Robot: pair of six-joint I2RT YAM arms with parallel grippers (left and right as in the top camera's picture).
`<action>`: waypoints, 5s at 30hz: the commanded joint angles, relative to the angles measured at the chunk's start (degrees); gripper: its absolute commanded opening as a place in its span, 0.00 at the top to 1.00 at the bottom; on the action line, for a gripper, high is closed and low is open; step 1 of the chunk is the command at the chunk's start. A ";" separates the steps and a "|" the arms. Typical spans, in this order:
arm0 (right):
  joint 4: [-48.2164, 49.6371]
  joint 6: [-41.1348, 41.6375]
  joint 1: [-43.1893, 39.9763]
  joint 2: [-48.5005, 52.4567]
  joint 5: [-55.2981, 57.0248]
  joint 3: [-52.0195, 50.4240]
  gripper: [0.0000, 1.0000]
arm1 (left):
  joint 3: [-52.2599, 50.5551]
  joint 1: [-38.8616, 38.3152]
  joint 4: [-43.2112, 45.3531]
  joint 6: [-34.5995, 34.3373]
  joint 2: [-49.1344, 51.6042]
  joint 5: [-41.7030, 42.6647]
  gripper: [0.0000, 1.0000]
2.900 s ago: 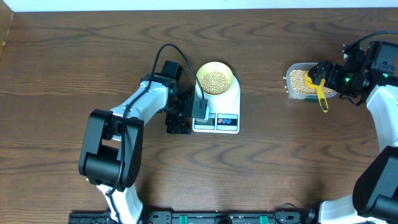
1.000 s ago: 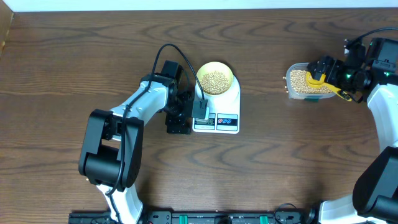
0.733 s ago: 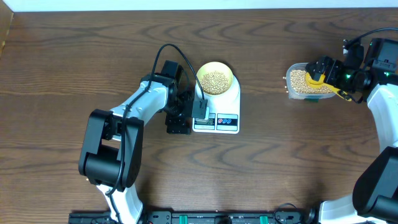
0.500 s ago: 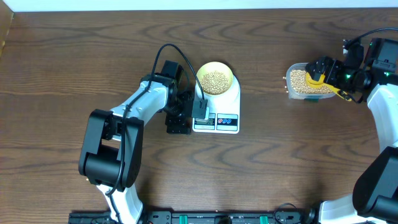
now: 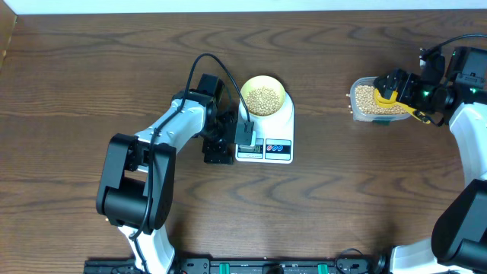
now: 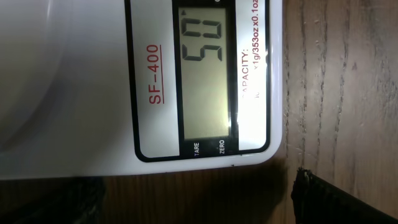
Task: Scoop item into bowl and weigh 50g on scale
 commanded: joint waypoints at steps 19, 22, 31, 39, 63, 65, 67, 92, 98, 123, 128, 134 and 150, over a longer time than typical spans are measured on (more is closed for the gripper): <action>-0.11 -0.59 0.24 0.17 -0.98 1.09 0.01 | -0.66 -0.50 -0.22 0.79 0.66 0.76 0.02; -0.11 -0.61 0.24 0.17 -0.98 1.09 0.01 | -0.66 -0.50 -0.22 0.79 0.66 -0.35 0.02; -0.11 -0.59 0.24 0.17 -0.98 1.09 0.01 | -0.66 -0.50 -0.22 0.79 0.66 -0.35 0.02; -0.11 -0.59 0.24 0.17 -0.98 1.09 0.01 | -0.66 -0.50 -0.22 0.79 0.66 -0.35 0.02; -0.11 -0.59 0.24 0.17 -0.98 1.09 0.01 | -0.66 -0.50 -0.90 0.76 -22.25 -4.00 0.02; -0.11 -0.59 0.24 0.17 -0.98 1.09 0.01 | -0.66 -0.50 -1.38 0.76 -27.12 -4.00 0.02; -0.11 -0.59 0.24 0.17 -0.98 1.09 0.01 | -0.66 -0.50 -2.67 0.74 -31.95 -4.00 0.02; -0.11 -0.59 0.24 0.17 -0.96 1.09 0.01 | -12.22 -0.50 11.69 -50.31 -35.12 -1.57 0.02; -0.11 -0.59 0.24 0.17 -0.98 1.09 0.01 | -14.21 -0.50 12.83 -68.15 -32.13 -8.50 0.02; -0.11 -0.59 0.24 0.17 -0.98 1.09 0.01 | -35.19 0.85 45.29 -76.37 -45.62 -11.19 0.02; -0.11 -0.59 0.24 0.17 -0.98 1.09 0.01 | -41.03 4.74 47.45 -82.95 -51.89 -12.70 0.02; -0.11 -0.59 0.24 0.17 -0.98 1.09 0.01 | -52.17 6.97 58.05 -82.93 -60.37 -12.59 0.02; -0.11 -0.59 0.24 0.17 -0.96 1.09 0.01 | -68.46 10.56 57.86 -82.90 -85.40 -14.45 0.02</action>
